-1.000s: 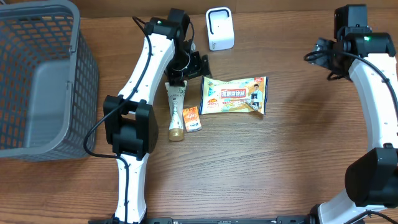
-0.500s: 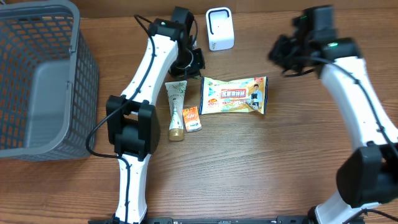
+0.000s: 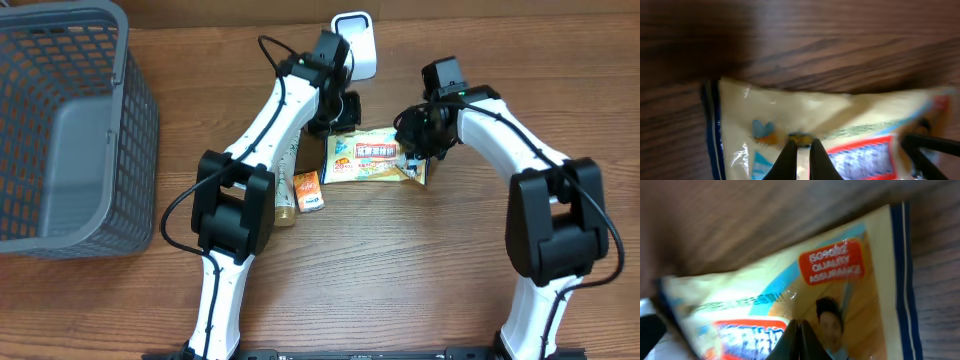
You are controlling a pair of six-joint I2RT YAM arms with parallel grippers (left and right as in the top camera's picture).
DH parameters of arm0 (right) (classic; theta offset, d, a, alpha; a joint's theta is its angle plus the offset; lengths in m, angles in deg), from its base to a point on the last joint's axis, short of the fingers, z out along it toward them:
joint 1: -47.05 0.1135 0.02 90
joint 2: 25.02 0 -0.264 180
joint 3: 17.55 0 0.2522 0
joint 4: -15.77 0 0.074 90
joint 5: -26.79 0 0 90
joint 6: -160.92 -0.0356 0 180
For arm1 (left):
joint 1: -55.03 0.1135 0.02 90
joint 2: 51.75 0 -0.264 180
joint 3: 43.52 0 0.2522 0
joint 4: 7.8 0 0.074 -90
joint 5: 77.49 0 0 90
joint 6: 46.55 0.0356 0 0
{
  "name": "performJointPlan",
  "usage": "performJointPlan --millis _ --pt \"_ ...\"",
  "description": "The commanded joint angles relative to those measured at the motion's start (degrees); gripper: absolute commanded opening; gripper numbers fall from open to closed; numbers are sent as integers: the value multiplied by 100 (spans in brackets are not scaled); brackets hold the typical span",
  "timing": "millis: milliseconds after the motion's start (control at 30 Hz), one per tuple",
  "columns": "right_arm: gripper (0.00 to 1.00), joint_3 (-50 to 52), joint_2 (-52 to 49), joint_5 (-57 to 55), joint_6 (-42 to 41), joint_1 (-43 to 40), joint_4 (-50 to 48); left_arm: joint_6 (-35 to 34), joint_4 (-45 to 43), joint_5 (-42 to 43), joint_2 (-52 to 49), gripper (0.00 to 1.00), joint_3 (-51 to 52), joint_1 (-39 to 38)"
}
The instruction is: Scan the item barcode
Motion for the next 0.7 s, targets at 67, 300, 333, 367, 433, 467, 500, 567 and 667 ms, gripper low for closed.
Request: performJointPlan --millis 67,300,333,367,433,467,500,567,667 --pt "4 24 -101 -807 -59 -15 380 -203 -83 -251 -380 4 503 197" --pt "4 -11 -98 -1829 -55 -140 874 -315 518 -616 -356 4 205 629" --pt "4 -76 -98 -1910 -55 -184 994 -313 695 -684 -343 4 83 686" --pt "4 -177 -98 -1926 -42 -229 1130 -313 885 -743 -321 4 -72 734" --pt "4 -433 -72 -1867 37 -308 1434 -308 1187 -758 -254 4 -420 793" --pt "4 -584 -48 -1762 111 -339 1585 -304 1320 -754 -208 4 -595 798" --pt "4 -741 -13 -1580 243 -363 1742 -286 1449 -743 -153 4 -774 796" --pt "4 -1010 68 -931 695 -378 1967 -264 1720 -684 -39 4 -1095 772" --pt "4 -1163 157 304 1360 -356 2004 -223 2146 -387 31 4 -1432 658"
